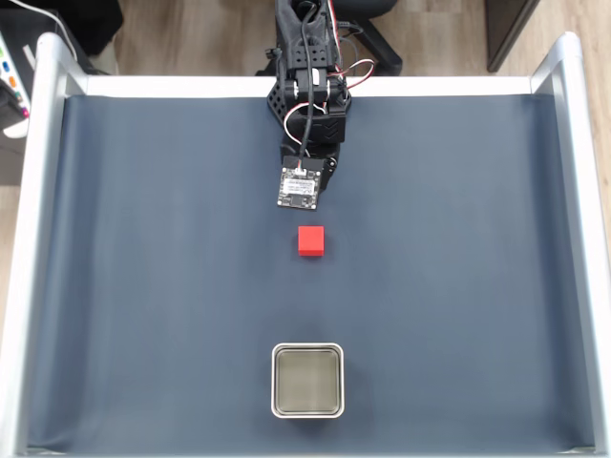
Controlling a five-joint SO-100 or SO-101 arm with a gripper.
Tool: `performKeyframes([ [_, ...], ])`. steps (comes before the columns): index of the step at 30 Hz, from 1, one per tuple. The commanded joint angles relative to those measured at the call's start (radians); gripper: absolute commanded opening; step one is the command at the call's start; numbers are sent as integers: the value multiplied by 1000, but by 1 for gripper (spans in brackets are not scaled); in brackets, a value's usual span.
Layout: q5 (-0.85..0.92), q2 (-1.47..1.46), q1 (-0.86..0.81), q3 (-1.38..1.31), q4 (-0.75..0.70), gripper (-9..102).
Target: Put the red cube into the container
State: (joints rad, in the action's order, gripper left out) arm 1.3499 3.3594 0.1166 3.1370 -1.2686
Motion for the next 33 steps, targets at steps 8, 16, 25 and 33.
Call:
performKeyframes([
  [8,202,-3,-2,-6,-31,0],
  [16,207,-3,-5,-6,-31,0],
  [25,196,-12,-17,-14,77,0],
  [33,147,-104,3,-124,305,0],
])
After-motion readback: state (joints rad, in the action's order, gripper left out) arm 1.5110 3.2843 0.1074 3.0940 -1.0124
